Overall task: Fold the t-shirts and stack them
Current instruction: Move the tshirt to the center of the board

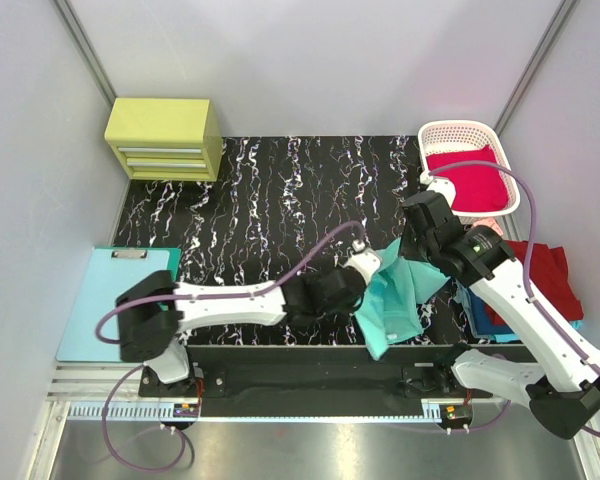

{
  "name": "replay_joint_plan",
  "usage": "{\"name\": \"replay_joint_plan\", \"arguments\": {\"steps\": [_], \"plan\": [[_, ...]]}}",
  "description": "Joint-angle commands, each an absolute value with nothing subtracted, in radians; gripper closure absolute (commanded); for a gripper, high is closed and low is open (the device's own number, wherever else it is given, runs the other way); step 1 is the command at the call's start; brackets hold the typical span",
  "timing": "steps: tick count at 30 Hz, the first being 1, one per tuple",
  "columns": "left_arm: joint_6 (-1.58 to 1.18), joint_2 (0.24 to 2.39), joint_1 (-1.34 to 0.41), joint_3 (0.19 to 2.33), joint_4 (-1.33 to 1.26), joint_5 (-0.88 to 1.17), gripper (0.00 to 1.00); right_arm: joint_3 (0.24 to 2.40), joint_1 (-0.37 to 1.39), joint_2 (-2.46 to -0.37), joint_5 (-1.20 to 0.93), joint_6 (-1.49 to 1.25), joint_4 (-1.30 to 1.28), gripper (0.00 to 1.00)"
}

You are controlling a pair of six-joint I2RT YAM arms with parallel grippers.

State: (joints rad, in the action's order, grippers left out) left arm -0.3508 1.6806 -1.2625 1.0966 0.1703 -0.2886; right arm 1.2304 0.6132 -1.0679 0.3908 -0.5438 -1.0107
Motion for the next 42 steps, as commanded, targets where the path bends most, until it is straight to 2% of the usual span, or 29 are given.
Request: {"name": "replay_joint_plan", "arguments": {"steps": [1, 4, 13, 22, 31, 37, 42], "plan": [[-0.386, 1.461, -1.262, 1.137, 0.305, -0.575, 1.00, 1.295, 0.620, -1.071, 0.420, -0.539, -0.951, 1.00], [-0.393, 1.364, -1.247, 1.181, 0.437, -0.705, 1.00, 1.321, 0.620, -1.092, 0.469, -0.511, -0.939, 1.00], [-0.393, 1.212, -1.102, 1.396, 0.722, -0.906, 1.00, 1.495, 0.620, -1.245, 0.488, -0.466, -0.870, 1.00], [-0.342, 1.120, -0.907, 1.494, 0.779, -1.006, 1.00, 1.700, 0.620, -1.325, 0.531, -0.390, -0.822, 1.00], [-0.383, 1.140, -0.755, 1.479, 0.842, -1.006, 1.00, 1.530, 0.592, -1.283, 0.519, -0.433, -0.834, 1.00], [-0.339, 1.117, -0.649, 1.515, 0.847, -1.009, 1.00, 1.401, 0.555, -1.099, 0.610, -0.450, -0.838, 1.00], [-0.330, 1.137, -0.614, 1.536, 0.841, -1.026, 1.00, 1.456, 0.476, -1.066, 0.623, -0.405, -0.860, 1.00]]}}
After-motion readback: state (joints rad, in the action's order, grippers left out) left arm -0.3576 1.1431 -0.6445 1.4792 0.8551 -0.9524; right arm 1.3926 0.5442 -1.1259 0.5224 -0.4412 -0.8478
